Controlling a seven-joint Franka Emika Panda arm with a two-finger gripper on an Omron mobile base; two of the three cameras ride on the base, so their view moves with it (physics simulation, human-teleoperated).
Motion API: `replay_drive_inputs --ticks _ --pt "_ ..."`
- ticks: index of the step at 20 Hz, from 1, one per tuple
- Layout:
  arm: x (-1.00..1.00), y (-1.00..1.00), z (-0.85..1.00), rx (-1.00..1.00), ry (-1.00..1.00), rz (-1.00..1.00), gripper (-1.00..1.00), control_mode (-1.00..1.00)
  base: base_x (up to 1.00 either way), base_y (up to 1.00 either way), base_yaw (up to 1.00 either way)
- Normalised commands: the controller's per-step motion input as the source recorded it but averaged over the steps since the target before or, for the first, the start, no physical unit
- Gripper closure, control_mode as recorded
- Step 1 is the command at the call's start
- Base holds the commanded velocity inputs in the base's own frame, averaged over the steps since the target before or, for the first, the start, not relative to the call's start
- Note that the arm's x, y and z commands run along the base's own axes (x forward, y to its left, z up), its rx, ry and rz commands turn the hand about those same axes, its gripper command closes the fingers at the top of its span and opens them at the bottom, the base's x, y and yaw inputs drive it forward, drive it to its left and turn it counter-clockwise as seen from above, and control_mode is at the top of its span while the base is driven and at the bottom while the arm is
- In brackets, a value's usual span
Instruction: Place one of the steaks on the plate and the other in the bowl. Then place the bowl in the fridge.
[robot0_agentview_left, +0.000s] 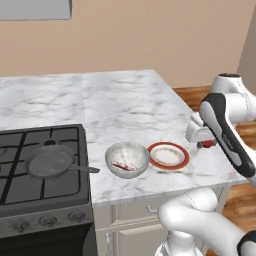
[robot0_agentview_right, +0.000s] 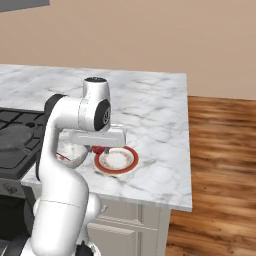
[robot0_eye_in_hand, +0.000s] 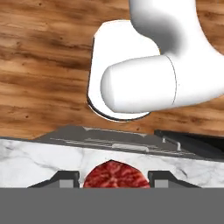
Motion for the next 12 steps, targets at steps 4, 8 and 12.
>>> replay_drive_inputs --ticks 4,8,12 --pt "1.00 -0.11 -0.30 0.00 0.04 0.50 1.00 -1.00 0.00 0.00 0.00" --pt "0.92 0.00 -0.68 0.00 -0.03 0.50 1.00 -1.00 0.00 0.00 0.00" --pt "0.66 -0.11 -0.66 0.02 -0.14 0.40 1.00 -1.00 0.00 0.00 0.00"
